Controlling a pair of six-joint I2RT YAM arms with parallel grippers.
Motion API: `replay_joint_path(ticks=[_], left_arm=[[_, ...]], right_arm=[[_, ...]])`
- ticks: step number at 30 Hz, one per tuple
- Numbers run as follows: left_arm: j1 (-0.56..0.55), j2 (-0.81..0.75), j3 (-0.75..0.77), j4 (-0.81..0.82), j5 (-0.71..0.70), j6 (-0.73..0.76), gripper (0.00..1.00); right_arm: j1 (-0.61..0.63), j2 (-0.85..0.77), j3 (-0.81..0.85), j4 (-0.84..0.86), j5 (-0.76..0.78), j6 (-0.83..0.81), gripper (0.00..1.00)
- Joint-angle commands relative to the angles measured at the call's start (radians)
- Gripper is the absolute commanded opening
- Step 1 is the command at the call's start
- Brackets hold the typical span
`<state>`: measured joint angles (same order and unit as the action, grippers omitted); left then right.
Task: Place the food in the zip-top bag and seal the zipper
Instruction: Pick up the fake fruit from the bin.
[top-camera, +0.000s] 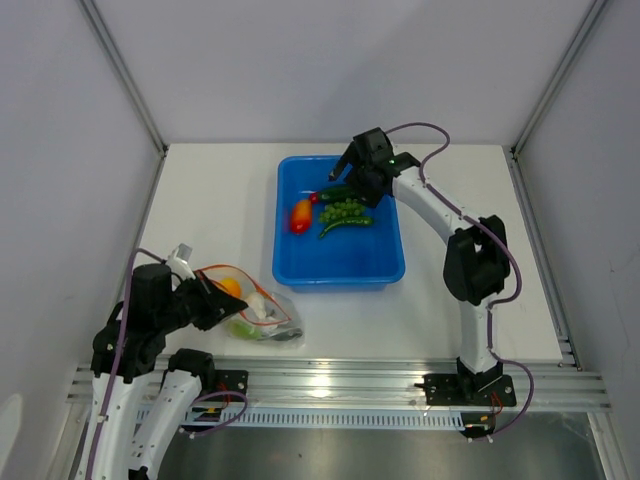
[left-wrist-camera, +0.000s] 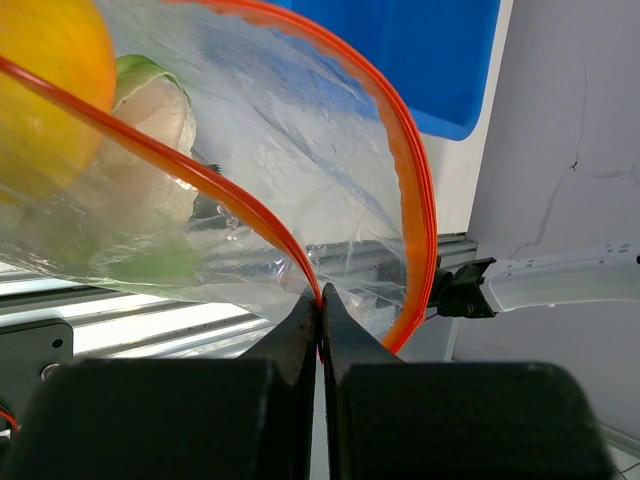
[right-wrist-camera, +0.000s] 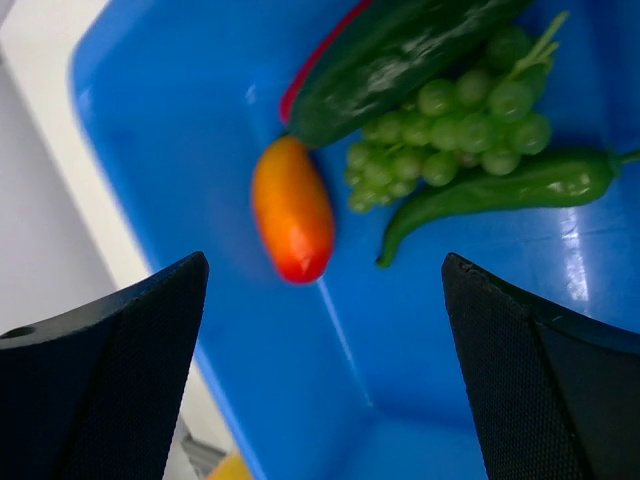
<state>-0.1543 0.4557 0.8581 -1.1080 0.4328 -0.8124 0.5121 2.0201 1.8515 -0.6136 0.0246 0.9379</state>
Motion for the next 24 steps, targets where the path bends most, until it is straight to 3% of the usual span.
replay_joint_path(ticks=[1, 4, 8, 24], left_arm=[[0.007, -0.009, -0.004, 0.019, 0.021, -0.001, 0.01], [0.007, -0.014, -0.007, 0.010, 0.020, 0.009, 0.00], [0.007, -0.023, -0.021, 0.002, 0.020, 0.019, 0.00], [0.007, 0.055, -0.054, 0.077, 0.064, 0.044, 0.00]], right_arm=[[-0.001, 0.049, 0.097, -0.032, 0.156, 0.085, 0.99], [-0.004, 0.084, 0.123, -0.067, 0.231, 0.084, 0.97], [-0.007, 0.115, 0.104, -0.057, 0.291, 0.061, 0.88], [-0.001, 0.190, 0.023, 0.026, 0.337, -0.008, 0.61]])
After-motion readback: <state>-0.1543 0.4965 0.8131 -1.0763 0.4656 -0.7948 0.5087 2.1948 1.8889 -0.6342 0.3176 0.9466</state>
